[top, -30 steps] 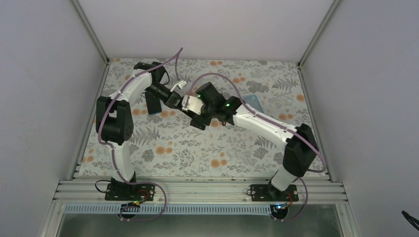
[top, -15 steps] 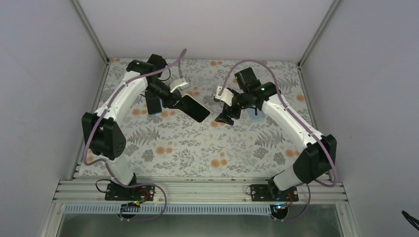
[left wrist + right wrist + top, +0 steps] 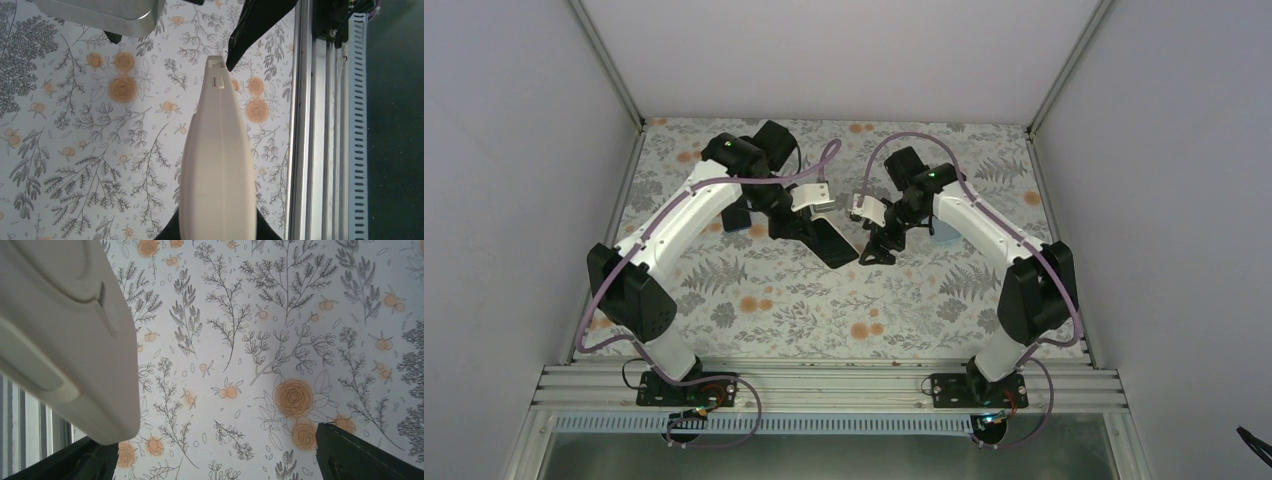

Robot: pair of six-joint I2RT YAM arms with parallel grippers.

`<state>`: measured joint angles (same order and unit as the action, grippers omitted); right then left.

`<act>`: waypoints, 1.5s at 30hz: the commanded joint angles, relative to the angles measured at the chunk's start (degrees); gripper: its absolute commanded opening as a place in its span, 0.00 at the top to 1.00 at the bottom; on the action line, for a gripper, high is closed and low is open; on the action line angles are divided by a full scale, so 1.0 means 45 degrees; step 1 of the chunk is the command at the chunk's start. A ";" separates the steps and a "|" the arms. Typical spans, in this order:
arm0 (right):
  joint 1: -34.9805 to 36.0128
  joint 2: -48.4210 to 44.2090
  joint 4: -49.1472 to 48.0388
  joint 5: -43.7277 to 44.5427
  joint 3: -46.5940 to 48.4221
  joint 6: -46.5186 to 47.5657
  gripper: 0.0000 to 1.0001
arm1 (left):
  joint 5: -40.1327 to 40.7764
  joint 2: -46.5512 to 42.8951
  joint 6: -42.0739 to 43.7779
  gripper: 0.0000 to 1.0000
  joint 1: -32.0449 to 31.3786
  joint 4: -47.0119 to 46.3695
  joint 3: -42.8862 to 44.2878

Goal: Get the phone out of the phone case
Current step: Remove the phone case from the phone.

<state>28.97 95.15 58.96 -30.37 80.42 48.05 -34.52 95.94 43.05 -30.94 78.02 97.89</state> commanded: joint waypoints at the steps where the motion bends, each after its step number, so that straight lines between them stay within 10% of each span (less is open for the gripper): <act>1: -0.0196 0.0519 0.0360 -0.0627 0.0171 0.0646 0.03 | -0.0128 -0.0591 0.0092 0.98 -0.0236 -0.0052 0.0207; 45: -0.0700 0.2999 -0.2242 0.1701 0.3019 -0.1051 0.09 | -0.1689 -0.1333 -0.0134 0.98 -0.2050 -0.0033 0.0325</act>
<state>26.44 107.57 56.29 -25.12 91.37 46.11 -31.22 93.30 41.30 -38.33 76.31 97.89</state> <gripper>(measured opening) 0.916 0.114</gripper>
